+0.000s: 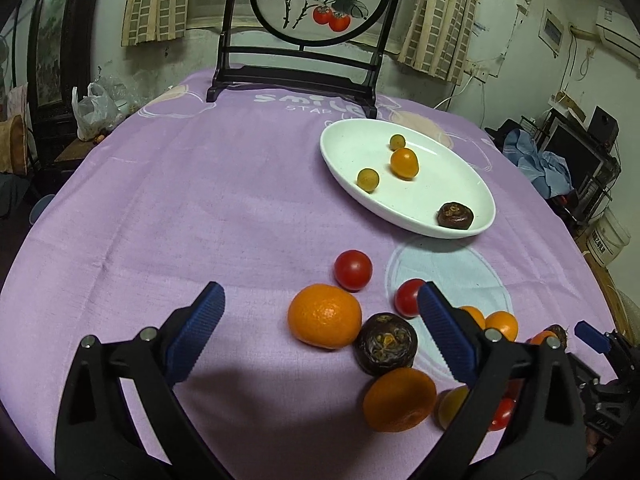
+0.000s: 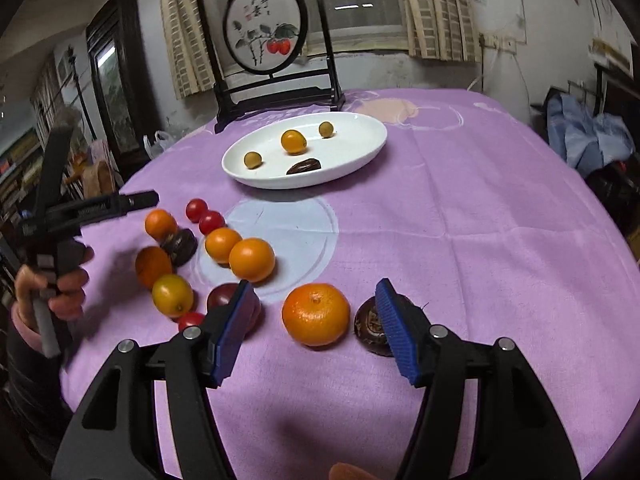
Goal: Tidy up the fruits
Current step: 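Grasp a mandarin with the right tool while the left tool grasps an orange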
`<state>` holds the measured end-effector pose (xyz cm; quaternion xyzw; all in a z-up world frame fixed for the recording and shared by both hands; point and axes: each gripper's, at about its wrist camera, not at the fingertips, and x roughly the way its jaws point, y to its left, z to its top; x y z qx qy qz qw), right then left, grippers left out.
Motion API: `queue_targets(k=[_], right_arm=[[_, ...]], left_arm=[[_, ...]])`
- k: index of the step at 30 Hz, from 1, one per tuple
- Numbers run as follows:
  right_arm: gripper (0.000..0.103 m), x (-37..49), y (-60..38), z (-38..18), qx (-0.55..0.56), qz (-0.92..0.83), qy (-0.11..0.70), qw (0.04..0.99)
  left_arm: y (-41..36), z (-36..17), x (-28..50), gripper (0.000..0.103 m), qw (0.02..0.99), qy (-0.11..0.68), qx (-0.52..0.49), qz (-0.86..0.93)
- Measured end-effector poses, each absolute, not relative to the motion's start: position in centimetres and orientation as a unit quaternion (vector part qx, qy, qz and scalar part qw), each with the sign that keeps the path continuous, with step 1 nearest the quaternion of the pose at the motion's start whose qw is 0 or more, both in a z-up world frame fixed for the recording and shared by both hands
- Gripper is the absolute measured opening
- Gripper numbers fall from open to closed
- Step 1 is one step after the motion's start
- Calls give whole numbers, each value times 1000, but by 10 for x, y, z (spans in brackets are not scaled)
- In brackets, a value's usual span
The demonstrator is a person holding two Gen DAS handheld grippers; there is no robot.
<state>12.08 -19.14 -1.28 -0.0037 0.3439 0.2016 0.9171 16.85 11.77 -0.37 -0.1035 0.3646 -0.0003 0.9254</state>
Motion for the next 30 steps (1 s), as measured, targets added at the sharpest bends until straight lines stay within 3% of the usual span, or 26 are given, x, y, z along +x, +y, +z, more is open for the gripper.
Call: queue_targets(k=[6,14,23,30], right_arm=[[63,126,-170,-22,-80,186,348,916],[51,137,-155,-29,-152,198,373,893],[48,149,-146,-42,-173,211,419,866],[44,139,-153,-34,-146,199,402,882]], left_arm=[[121,-1,166,98,928,357,-104,8],[124,0,165,98,929,353,-112,4],[128,0,166,98,928,353,-121,6],[126,-4,159,98,921,363,-130,-57]])
